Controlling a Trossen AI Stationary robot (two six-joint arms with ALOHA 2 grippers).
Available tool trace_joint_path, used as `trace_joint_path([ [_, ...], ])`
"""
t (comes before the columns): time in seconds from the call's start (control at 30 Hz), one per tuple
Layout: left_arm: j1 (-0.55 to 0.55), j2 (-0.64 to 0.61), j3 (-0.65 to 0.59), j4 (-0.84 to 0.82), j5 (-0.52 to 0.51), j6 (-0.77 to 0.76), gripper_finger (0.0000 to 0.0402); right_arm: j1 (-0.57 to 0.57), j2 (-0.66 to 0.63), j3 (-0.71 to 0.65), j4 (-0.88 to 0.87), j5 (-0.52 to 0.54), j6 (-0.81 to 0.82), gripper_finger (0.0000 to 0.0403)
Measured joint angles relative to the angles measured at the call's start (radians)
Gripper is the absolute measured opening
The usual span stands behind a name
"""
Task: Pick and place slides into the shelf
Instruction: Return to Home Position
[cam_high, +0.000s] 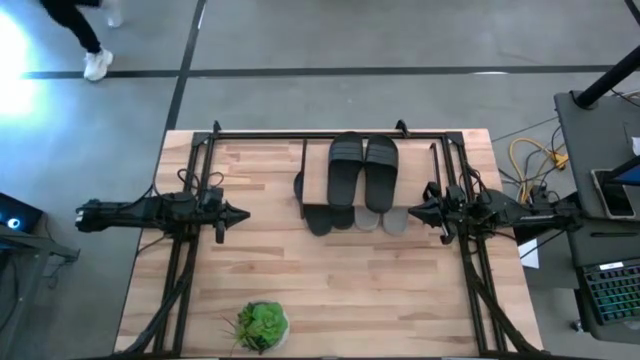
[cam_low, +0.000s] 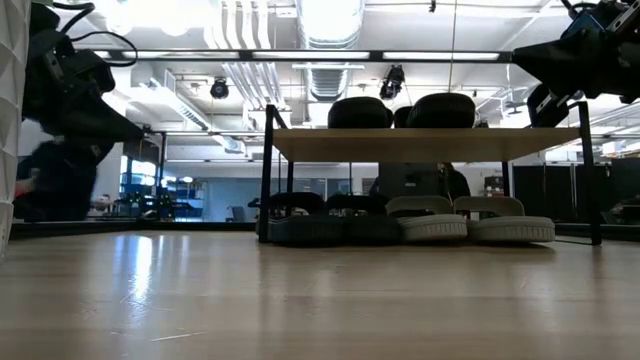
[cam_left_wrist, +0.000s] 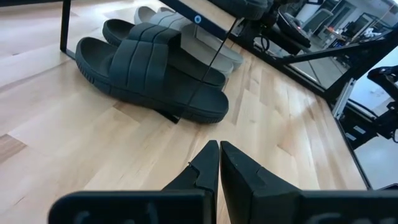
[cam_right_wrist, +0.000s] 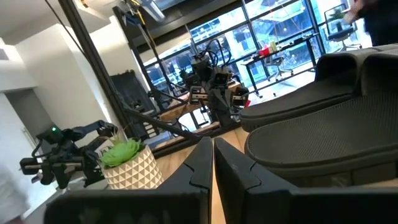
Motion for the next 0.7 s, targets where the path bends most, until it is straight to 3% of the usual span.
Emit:
trace_joint_path([
  [0.7, 0.0, 0.002, -0.001, 0.01, 0.0, 0.0, 0.0, 0.0, 0.0, 0.0, 0.0, 0.0, 0.0, 0.0009],
])
